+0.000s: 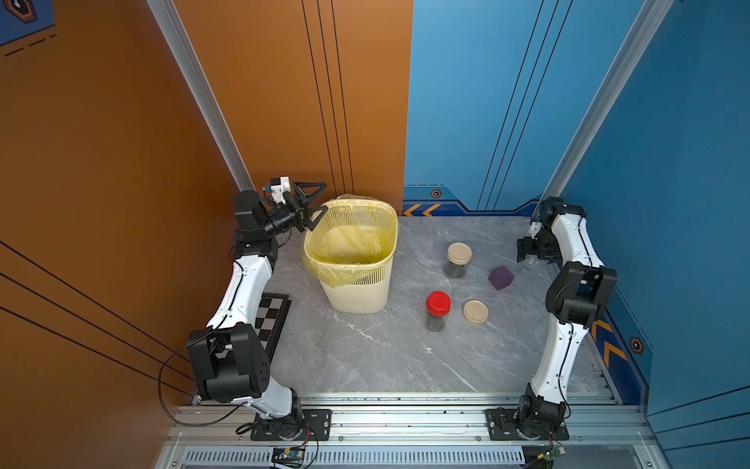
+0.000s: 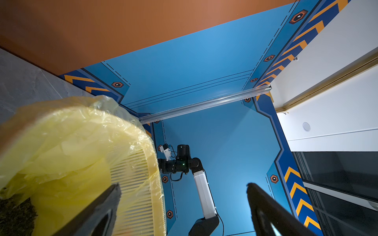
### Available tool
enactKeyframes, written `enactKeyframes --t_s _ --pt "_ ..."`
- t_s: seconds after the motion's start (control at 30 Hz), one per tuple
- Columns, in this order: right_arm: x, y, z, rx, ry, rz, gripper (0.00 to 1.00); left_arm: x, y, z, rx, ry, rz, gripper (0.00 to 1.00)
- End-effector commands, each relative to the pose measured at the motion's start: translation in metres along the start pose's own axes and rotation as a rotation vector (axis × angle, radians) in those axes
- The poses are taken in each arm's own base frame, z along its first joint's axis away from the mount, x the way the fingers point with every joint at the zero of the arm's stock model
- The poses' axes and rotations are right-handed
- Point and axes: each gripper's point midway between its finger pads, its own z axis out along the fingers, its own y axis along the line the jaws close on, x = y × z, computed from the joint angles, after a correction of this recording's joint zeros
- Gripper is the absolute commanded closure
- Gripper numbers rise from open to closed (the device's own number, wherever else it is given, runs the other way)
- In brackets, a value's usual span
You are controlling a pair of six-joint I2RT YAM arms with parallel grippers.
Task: Empty moldy tea leaves from jars
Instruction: Place the jar at the center of the board.
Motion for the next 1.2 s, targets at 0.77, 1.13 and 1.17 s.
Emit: enactKeyframes --t_s 0.77,1.13,1.17 --pt "-0.019 -0.016 0.042 -0.088 0.032 0.124 0.38 0.011 0.004 0.008 0.014 0.05 0.035 0.02" --pt "-0.02 -0.014 0.046 -0.1 0.039 0.142 0.13 0.021 0.006 0.016 0.017 0.084 0.011 0.02" --pt "-0.02 -0.014 0.046 -0.103 0.037 0.141 0.12 0.022 0.006 0.016 0.016 0.085 0.005 0.02"
